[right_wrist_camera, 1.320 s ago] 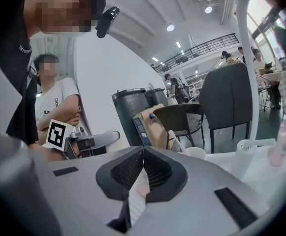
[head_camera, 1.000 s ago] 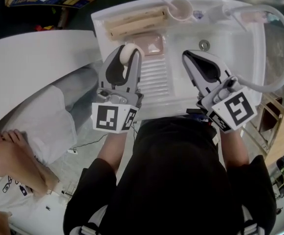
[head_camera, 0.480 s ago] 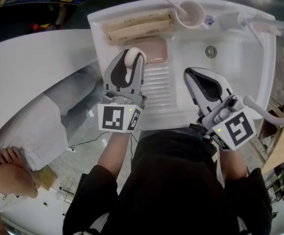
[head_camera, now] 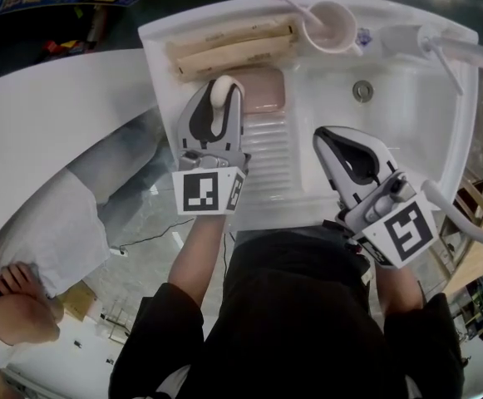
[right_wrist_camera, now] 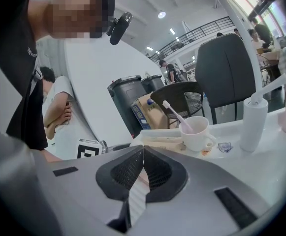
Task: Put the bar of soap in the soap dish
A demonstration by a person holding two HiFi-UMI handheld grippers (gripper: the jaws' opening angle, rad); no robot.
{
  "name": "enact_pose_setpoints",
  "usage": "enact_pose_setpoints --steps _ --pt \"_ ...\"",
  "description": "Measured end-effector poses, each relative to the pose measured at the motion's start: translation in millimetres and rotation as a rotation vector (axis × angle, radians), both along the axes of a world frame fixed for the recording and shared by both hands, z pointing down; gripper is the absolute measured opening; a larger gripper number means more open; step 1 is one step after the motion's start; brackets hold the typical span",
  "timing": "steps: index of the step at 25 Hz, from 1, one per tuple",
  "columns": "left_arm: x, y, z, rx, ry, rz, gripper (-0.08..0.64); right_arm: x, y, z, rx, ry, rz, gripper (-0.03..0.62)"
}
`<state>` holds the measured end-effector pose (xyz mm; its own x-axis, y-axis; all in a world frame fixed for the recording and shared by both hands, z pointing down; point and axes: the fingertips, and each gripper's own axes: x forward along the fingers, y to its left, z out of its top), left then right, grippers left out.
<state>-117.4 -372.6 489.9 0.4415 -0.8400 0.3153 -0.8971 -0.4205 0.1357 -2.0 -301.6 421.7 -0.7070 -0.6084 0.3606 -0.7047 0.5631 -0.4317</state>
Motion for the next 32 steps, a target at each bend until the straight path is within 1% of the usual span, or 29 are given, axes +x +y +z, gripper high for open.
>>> enact_pose_setpoints --steps 5,7,8,9,11,12,13,17,19,24,29,32 --pt "7 -2 3 0.031 -0.038 0.012 0.121 -3 -2 2 -0.002 -0.007 -0.007 0.021" --pt "10 0 4 0.047 -0.070 0.008 0.121 -4 -1 3 -0.006 -0.007 -0.009 0.021" --pt "12 0 6 0.059 -0.101 0.011 0.123 -4 -1 3 -0.008 -0.008 -0.010 0.021" --pt "14 1 8 0.071 -0.149 0.023 0.121 -4 -1 4 -0.009 -0.008 -0.012 0.021" --pt "19 5 15 0.091 -0.283 0.067 0.121 -5 -1 5 -0.010 -0.010 -0.015 0.021" --pt "20 6 18 0.095 -0.331 0.076 0.123 -6 -1 5 -0.010 -0.013 -0.016 0.021" --pt "21 6 20 0.094 -0.348 0.069 0.123 -6 -1 4 -0.010 -0.015 -0.015 0.021" --pt "21 5 32 0.048 -0.301 -0.004 0.123 -5 0 5 -0.013 -0.016 -0.013 0.021" --pt "21 6 33 0.051 -0.298 -0.013 0.123 -4 1 5 -0.015 -0.016 -0.013 0.021" --pt "23 6 35 0.034 -0.262 -0.006 0.123 -2 2 6 -0.016 -0.016 -0.008 0.021" --pt "29 8 32 0.050 -0.270 0.034 0.152 -4 4 5 -0.012 -0.028 -0.009 0.021" --pt "34 11 34 0.044 -0.274 0.065 0.145 -3 6 4 -0.010 -0.030 -0.008 0.021"
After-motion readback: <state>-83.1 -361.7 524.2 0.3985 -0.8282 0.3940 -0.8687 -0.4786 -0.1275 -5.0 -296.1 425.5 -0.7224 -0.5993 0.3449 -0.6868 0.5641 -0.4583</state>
